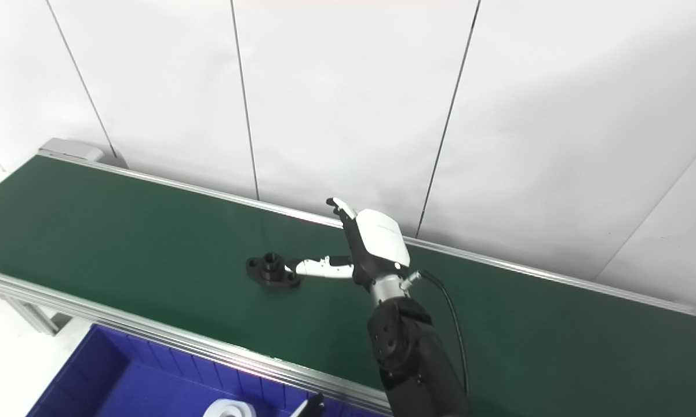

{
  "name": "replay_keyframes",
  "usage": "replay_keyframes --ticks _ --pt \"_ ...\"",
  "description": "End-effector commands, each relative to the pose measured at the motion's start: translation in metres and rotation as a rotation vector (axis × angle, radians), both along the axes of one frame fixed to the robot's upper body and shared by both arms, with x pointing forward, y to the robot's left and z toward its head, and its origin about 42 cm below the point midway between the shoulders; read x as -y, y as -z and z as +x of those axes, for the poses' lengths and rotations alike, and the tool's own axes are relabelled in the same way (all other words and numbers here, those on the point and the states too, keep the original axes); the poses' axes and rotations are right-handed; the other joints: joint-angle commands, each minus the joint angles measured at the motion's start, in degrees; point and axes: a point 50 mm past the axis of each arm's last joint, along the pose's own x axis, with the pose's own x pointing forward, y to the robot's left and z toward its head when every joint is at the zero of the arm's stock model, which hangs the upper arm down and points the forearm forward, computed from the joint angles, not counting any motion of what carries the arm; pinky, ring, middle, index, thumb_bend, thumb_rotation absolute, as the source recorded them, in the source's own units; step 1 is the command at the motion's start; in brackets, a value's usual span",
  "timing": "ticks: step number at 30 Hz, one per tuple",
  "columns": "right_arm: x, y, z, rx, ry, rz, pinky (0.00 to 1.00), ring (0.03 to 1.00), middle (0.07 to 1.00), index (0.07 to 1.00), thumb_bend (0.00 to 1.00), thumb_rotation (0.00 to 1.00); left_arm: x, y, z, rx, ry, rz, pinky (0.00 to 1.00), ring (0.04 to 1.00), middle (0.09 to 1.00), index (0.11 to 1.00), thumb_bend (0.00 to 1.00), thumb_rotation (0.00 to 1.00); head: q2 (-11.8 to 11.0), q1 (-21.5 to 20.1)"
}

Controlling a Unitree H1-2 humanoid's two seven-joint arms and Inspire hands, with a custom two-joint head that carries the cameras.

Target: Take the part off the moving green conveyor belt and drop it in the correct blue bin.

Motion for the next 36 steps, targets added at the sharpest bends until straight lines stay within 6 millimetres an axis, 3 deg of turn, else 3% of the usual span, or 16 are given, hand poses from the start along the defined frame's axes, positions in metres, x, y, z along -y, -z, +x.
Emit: replay_keyframes --ticks 1,6,14,21,25,31,34,35,36 --pt "-0.013 -0.017 0.011 0.018 0.001 0.004 0.57 0.734 0.850 0.902 1.00 0.71 0.005 -0.011 -0.002 0.065 -0.005 -0.016 0.89 1.000 1.000 1.000 0.85 0.72 0.09 0.29" --pt "-0.025 -0.009 0.017 -0.029 0.002 0.000 0.59 0.751 0.846 0.895 1.00 0.69 0.008 -0.017 -0.006 0.070 -0.009 -0.015 0.84 0.994 1.000 1.000 0.85 0.72 0.41 0.27" --pt "-0.055 0.005 0.014 -0.129 0.079 -0.152 0.57 0.708 0.825 0.894 1.00 0.64 0.018 -0.026 -0.013 0.057 -0.020 -0.040 0.88 1.000 1.000 1.000 0.87 0.71 1.40 0.89" --pt "-0.068 0.025 0.001 -0.116 0.095 -0.290 0.43 0.555 0.683 0.869 0.99 0.61 0.024 -0.032 -0.016 0.052 -0.030 -0.078 0.91 1.000 1.000 1.000 0.88 0.71 1.85 1.53" --pt "-0.075 0.037 -0.006 -0.090 0.099 -0.339 0.44 0.552 0.663 0.852 0.98 0.60 0.030 -0.035 -0.018 0.042 -0.031 -0.099 0.94 1.000 1.000 1.000 0.88 0.70 2.12 2.46" --pt "-0.073 0.054 -0.008 -0.036 0.090 -0.441 0.40 0.531 0.661 0.804 0.92 0.64 0.038 -0.038 -0.023 0.047 -0.041 -0.098 0.89 1.000 1.000 1.000 0.86 0.69 2.47 3.29" --pt "-0.072 0.060 -0.009 -0.001 0.077 -0.445 0.32 0.429 0.573 0.717 0.83 0.47 0.039 -0.041 -0.024 0.044 -0.043 -0.099 0.88 1.000 1.000 1.000 0.86 0.70 2.86 3.17" --pt "-0.072 0.062 -0.008 0.005 0.070 -0.459 0.18 0.266 0.378 0.577 0.65 0.26 0.039 -0.042 -0.025 0.042 -0.042 -0.100 0.88 1.000 1.000 1.000 0.86 0.70 2.92 3.12" --pt "-0.071 0.062 -0.008 0.002 0.065 -0.477 0.13 0.208 0.340 0.522 0.56 0.12 0.039 -0.042 -0.025 0.043 -0.042 -0.100 0.89 1.000 1.000 1.000 0.86 0.70 3.16 3.10"
